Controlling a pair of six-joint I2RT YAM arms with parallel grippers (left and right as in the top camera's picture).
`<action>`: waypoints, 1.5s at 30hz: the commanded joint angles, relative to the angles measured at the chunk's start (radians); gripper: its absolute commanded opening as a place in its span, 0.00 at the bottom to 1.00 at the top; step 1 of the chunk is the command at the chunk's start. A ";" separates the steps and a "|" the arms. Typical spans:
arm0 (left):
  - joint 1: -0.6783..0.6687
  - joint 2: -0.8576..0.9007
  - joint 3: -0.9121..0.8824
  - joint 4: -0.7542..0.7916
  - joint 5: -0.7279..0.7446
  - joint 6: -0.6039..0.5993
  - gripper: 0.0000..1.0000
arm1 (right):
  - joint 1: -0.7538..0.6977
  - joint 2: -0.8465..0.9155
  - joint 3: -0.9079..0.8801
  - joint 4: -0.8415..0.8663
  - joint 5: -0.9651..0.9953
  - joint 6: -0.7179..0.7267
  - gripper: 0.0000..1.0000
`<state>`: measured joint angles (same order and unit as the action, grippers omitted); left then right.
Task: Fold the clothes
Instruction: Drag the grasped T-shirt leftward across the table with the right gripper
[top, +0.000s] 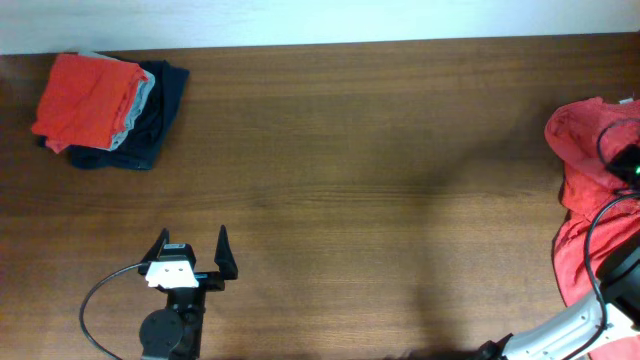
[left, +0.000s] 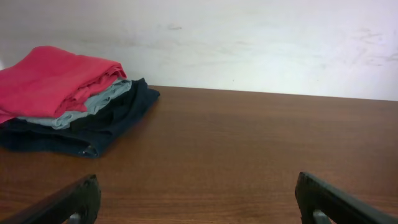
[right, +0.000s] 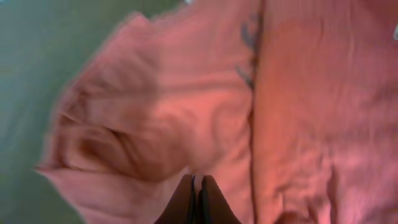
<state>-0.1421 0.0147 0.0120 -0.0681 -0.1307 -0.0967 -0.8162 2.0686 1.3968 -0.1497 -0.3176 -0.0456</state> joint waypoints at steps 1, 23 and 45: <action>-0.004 -0.010 -0.003 -0.004 0.010 0.016 1.00 | 0.035 -0.045 0.064 -0.055 -0.024 0.001 0.04; -0.004 -0.010 -0.003 -0.004 0.010 0.016 0.99 | 0.589 -0.053 0.118 -0.372 -0.011 -0.027 0.04; -0.004 -0.010 -0.003 -0.004 0.010 0.016 0.99 | 1.353 0.051 0.118 -0.186 0.064 0.027 0.04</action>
<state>-0.1421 0.0147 0.0120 -0.0681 -0.1303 -0.0967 0.4511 2.1113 1.5009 -0.3595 -0.2520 -0.0261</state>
